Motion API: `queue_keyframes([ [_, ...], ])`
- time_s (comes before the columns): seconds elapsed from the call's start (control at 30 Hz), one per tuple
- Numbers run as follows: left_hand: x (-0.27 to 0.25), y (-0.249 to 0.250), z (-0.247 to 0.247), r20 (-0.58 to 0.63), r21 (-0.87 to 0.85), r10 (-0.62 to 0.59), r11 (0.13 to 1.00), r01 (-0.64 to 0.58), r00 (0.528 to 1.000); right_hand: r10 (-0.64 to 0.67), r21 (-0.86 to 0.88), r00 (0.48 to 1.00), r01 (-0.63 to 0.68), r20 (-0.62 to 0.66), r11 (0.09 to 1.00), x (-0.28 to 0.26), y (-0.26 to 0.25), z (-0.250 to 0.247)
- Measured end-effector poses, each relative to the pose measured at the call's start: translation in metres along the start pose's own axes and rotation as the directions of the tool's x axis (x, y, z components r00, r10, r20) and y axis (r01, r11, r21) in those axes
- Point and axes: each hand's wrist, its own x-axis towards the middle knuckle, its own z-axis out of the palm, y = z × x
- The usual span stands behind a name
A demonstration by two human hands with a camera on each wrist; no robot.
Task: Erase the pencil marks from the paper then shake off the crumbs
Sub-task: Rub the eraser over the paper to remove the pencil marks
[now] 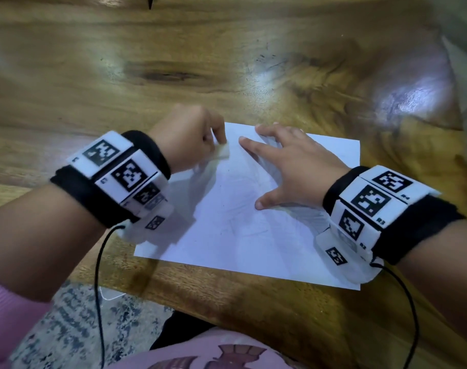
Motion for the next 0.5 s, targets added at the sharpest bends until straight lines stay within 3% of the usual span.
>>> queue_keyframes([
  [0.07,0.012,0.003,-0.001,-0.109,-0.010,-0.018,1.000,0.017,0.994,0.002,-0.001,1.000,-0.002,0.000,1.000,0.000,0.000,0.000],
  [0.1,0.013,0.005,-0.001,-0.103,-0.007,-0.014,1.000,0.013,0.995,0.002,-0.001,1.000,-0.002,-0.001,1.000,0.000,0.000,0.001],
  [0.23,-0.007,0.007,-0.002,0.189,0.088,0.083,0.991,-0.101,0.978,0.003,0.003,1.000,-0.003,-0.001,1.000,0.000,0.000,0.001],
  [0.27,-0.008,0.007,-0.003,0.213,0.102,0.089,0.988,-0.113,0.973,0.004,0.002,1.000,-0.004,0.000,1.000,0.000,0.000,0.000],
  [0.43,0.012,0.011,-0.001,-0.058,0.071,0.048,0.996,-0.044,0.997,0.003,-0.001,1.000,-0.003,-0.001,1.000,0.000,0.000,0.000],
  [0.5,0.002,0.008,0.002,0.015,0.074,0.076,0.994,-0.077,0.997,0.003,0.001,1.000,-0.003,-0.003,1.000,0.001,0.000,0.001],
])
